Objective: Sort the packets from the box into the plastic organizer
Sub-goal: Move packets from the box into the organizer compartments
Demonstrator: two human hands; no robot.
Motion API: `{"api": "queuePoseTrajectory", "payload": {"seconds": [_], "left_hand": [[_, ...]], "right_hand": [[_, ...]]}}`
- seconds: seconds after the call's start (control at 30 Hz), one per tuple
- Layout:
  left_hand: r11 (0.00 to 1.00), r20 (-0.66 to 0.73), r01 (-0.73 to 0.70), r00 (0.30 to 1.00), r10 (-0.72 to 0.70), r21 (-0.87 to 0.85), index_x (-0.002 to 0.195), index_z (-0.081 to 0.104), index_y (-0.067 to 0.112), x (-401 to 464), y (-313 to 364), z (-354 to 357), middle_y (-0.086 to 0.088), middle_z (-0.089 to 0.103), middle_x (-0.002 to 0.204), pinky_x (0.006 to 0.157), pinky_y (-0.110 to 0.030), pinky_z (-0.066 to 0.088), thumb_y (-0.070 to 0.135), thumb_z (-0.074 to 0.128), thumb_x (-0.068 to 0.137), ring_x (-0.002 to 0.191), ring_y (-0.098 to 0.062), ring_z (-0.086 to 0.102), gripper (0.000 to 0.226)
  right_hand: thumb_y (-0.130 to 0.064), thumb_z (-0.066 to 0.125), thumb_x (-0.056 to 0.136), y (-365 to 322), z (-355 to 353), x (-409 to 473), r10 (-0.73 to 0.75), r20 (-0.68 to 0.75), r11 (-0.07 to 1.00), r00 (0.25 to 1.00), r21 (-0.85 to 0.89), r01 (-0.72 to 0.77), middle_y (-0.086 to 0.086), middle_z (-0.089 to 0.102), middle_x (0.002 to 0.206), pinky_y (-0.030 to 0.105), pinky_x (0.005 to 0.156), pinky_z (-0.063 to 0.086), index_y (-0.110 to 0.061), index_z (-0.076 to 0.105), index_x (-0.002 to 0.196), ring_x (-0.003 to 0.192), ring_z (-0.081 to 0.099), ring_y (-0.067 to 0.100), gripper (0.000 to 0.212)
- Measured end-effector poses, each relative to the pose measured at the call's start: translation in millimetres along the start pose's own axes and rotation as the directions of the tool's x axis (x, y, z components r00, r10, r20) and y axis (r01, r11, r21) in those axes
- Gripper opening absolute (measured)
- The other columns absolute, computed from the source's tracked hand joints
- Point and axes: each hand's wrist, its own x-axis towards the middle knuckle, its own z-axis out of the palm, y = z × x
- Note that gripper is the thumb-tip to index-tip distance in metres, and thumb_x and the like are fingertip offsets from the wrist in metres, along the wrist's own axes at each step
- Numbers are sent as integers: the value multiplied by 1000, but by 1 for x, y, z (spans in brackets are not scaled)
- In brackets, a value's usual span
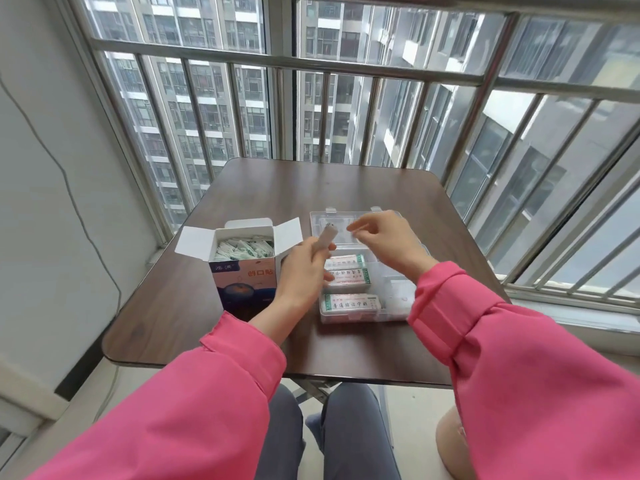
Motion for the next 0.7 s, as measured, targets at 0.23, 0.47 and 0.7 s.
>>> {"api": "queuePoseTrajectory", "payload": {"seconds": [0.23,0.47,0.7], "left_hand": [[982,278,14,960,41,-191,100,61,9,-19,20,0,-5,65,75,40,-12,34,17,45,99,40,0,43,17],[996,170,-33,984,47,-88,96,58,6,-23,25,-12,-2,59,73,41,-9,30,13,34,102,40,1,41,25],[948,-1,-120,992,126,296,102,63,3,-22,8,-9,-13,64,95,77,-29,35,21,36,102,92,-26,57,33]], "right_hand": [[0,69,80,-9,-17,-39,3,41,877,999,480,-22,-11,60,45,9,45,35,-1,67,91,45,53,-4,11],[3,65,82,-7,-21,-46,145,-47,804,988,588,-90,3,63,58,13,43,41,-6,66,88,42,58,2,11],[-11,67,84,6,-24,-34,109,-121,749,987,662,-1,8,67,72,29,81,55,-6,66,75,70,66,18,10]]}}
